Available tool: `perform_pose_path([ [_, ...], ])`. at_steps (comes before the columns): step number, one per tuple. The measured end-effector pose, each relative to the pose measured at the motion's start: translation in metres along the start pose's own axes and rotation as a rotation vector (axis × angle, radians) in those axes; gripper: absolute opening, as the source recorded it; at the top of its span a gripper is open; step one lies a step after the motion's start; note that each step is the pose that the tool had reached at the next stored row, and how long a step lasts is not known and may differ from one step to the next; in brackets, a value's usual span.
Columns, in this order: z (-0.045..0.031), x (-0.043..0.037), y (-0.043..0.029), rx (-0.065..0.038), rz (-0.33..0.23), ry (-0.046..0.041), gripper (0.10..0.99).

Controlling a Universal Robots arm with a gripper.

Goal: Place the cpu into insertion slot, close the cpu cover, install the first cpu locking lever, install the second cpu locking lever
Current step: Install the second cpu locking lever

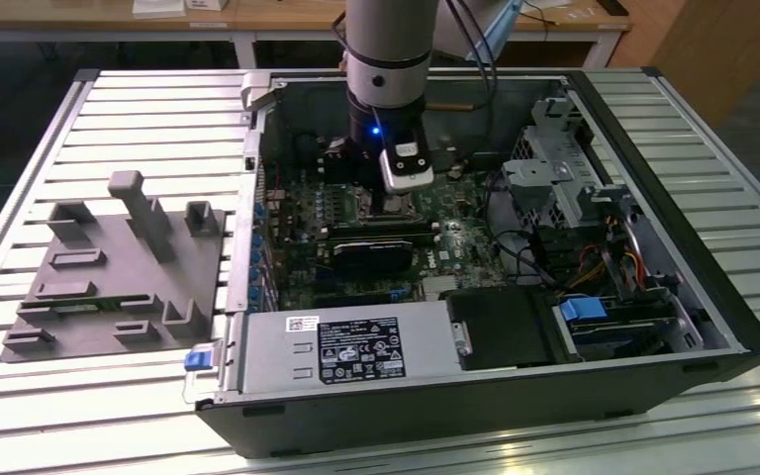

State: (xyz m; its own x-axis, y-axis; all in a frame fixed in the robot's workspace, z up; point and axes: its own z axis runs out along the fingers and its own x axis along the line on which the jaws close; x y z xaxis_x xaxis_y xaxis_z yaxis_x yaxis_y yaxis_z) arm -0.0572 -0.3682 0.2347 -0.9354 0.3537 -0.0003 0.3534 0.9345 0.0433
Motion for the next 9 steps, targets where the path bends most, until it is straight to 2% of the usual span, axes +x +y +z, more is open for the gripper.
perform_pose_path([
  [9, 0.0037, -0.0004, -0.0030, -0.022, -0.050, 0.0065, 0.102],
])
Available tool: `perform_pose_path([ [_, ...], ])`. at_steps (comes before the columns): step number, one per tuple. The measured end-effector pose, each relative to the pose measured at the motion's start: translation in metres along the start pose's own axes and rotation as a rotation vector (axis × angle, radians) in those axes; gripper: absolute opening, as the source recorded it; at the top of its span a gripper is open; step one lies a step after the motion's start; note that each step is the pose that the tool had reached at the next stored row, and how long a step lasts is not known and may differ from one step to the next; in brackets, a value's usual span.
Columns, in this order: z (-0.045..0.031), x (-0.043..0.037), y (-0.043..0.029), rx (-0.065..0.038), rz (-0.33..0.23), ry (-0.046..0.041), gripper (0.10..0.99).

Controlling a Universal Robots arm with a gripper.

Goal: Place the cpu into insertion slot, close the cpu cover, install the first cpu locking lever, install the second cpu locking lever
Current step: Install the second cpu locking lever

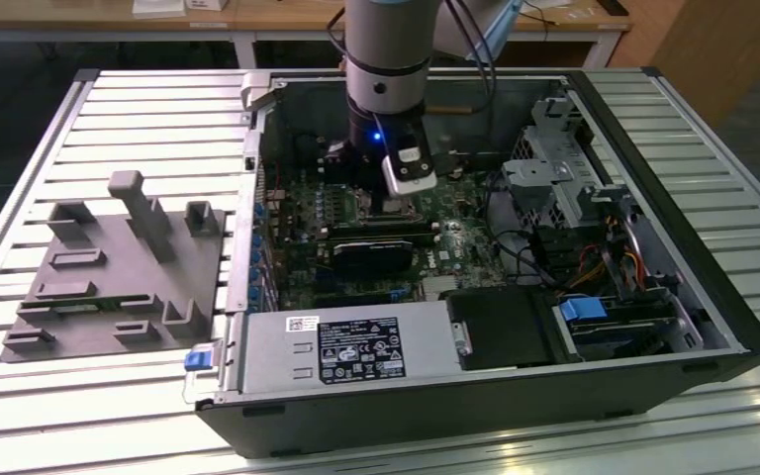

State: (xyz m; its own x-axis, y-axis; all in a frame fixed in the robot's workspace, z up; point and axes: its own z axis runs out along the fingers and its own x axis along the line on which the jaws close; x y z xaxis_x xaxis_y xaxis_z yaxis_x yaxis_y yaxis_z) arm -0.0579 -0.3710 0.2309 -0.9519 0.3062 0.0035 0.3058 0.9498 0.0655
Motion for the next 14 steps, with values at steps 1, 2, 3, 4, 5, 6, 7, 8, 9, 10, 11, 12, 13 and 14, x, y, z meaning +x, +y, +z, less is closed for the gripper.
perform_pose_path([
  [1, 0.0004, -0.0002, -0.0011, -0.001, -0.003, 0.0000, 0.102],
  [2, 0.0008, -0.0003, -0.0023, -0.003, -0.006, 0.0001, 0.102],
  [3, 0.0012, -0.0005, -0.0035, -0.004, -0.009, 0.0002, 0.102],
  [4, 0.0016, -0.0008, -0.0047, -0.006, -0.011, 0.0004, 0.102],
  [5, 0.0020, -0.0009, -0.0061, -0.008, -0.013, 0.0008, 0.102],
  [6, 0.0025, -0.0011, -0.0072, -0.010, -0.015, 0.0014, 0.102],
  [7, 0.0031, -0.0012, -0.0083, -0.013, -0.018, 0.0021, 0.102],
  [8, 0.0038, -0.0013, -0.0093, -0.016, -0.020, 0.0031, 0.102],
  [9, 0.0046, -0.0013, -0.0101, -0.020, -0.023, 0.0044, 0.102],
  [10, 0.0054, -0.0013, -0.0107, -0.024, -0.026, 0.0057, 0.102],
  [11, 0.0062, -0.0012, -0.0111, -0.028, -0.030, 0.0072, 0.102],
  [12, 0.0071, -0.0010, -0.0116, -0.032, -0.035, 0.0086, 0.102],
  [13, 0.0079, -0.0009, -0.0120, -0.035, -0.040, 0.0101, 0.102],
  [14, 0.0087, -0.0008, -0.0124, -0.039, -0.045, 0.0115, 0.102],
])
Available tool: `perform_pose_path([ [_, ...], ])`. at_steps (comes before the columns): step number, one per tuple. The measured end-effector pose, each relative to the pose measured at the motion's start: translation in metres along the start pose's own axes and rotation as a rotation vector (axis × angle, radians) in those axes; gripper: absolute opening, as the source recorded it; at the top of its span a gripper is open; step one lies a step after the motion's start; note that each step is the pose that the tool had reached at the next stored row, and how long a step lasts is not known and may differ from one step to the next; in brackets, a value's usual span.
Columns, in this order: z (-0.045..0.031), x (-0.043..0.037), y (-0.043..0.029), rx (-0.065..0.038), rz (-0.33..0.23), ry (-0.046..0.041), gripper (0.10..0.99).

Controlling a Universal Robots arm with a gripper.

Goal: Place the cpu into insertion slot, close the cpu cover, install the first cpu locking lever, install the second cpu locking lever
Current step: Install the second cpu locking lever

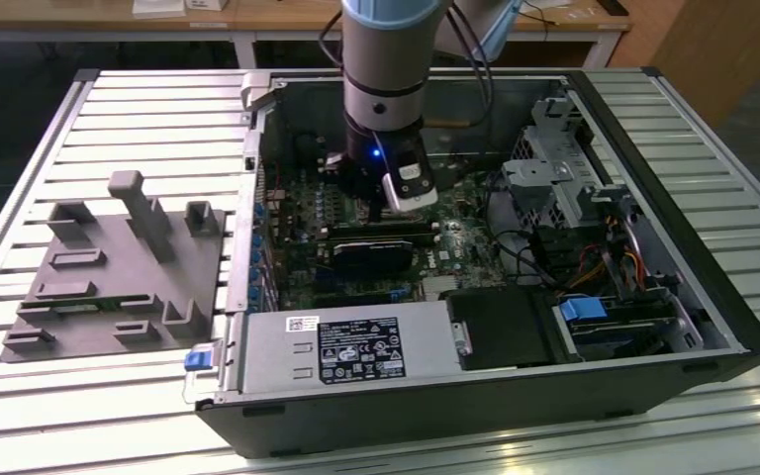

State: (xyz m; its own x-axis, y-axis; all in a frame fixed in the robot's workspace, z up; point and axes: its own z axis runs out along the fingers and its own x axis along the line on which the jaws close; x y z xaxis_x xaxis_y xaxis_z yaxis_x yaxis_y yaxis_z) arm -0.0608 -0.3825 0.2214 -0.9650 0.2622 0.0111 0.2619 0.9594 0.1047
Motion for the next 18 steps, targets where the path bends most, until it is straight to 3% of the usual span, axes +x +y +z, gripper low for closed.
perform_pose_path([
  [10, 0.0045, 0.0021, -0.0094, -0.024, -0.032, 0.0091, 0.102],
  [14, 0.0057, 0.0030, -0.0117, -0.059, -0.038, 0.0187, 0.102],
  [18, 0.0063, 0.0019, -0.0168, -0.076, -0.040, 0.0233, 0.102],
])
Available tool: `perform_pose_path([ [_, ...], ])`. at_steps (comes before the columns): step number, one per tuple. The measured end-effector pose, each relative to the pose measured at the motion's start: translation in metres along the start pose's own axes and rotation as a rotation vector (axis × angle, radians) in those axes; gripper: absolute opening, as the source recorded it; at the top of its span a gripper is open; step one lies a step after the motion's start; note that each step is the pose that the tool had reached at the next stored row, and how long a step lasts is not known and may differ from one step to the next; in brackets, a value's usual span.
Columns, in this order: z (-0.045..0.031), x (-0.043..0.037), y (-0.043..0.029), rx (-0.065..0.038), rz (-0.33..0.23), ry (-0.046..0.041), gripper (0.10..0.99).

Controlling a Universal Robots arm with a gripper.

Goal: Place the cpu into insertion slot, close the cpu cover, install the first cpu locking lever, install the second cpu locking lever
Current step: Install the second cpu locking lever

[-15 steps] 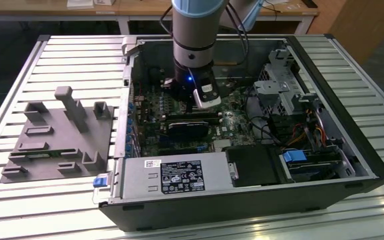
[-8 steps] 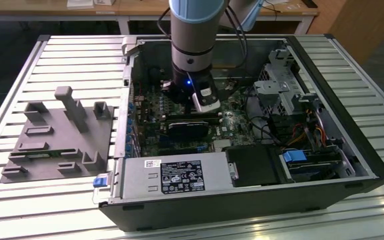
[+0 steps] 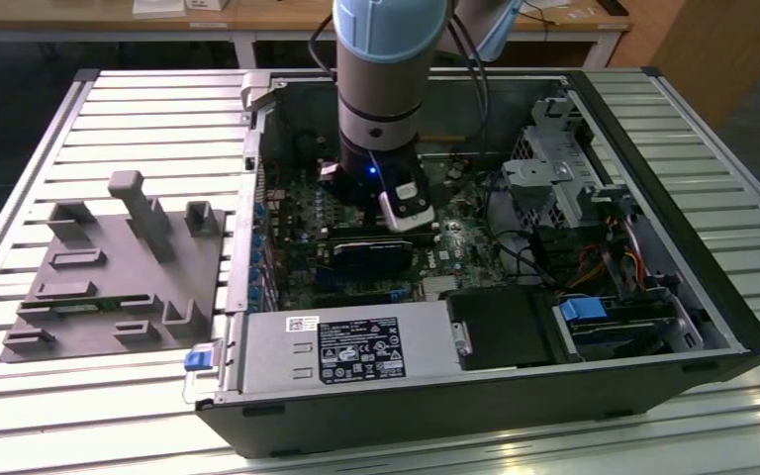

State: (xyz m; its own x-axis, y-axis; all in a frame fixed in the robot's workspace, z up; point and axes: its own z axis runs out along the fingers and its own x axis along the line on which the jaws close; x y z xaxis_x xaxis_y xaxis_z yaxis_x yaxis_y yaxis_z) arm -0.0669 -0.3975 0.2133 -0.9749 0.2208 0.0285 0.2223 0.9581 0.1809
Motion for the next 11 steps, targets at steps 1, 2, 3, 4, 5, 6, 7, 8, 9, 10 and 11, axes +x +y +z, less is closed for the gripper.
perform_pose_path([
  [1, 0.0002, -0.0003, -0.0013, -0.002, -0.001, 0.0006, 0.102],
  [2, 0.0004, -0.0004, -0.0023, -0.005, -0.003, 0.0008, 0.102],
  [3, 0.0005, -0.0004, -0.0029, -0.011, -0.005, 0.0013, 0.102],
  [4, 0.0008, -0.0005, -0.0032, -0.017, -0.008, 0.0021, 0.102],
  [5, 0.0010, -0.0005, -0.0034, -0.024, -0.011, 0.0034, 0.102],
  [6, 0.0013, -0.0005, -0.0035, -0.030, -0.015, 0.0048, 0.102],
  [7, 0.0016, -0.0005, -0.0036, -0.037, -0.019, 0.0066, 0.102],
  [8, 0.0018, -0.0005, -0.0037, -0.043, -0.024, 0.0083, 0.102],
  [9, 0.0019, -0.0005, -0.0037, -0.049, -0.028, 0.0098, 0.102],
  [10, 0.0021, -0.0006, -0.0039, -0.055, -0.032, 0.0109, 0.102],
  [11, 0.0022, -0.0006, -0.0040, -0.061, -0.035, 0.0116, 0.102],
])
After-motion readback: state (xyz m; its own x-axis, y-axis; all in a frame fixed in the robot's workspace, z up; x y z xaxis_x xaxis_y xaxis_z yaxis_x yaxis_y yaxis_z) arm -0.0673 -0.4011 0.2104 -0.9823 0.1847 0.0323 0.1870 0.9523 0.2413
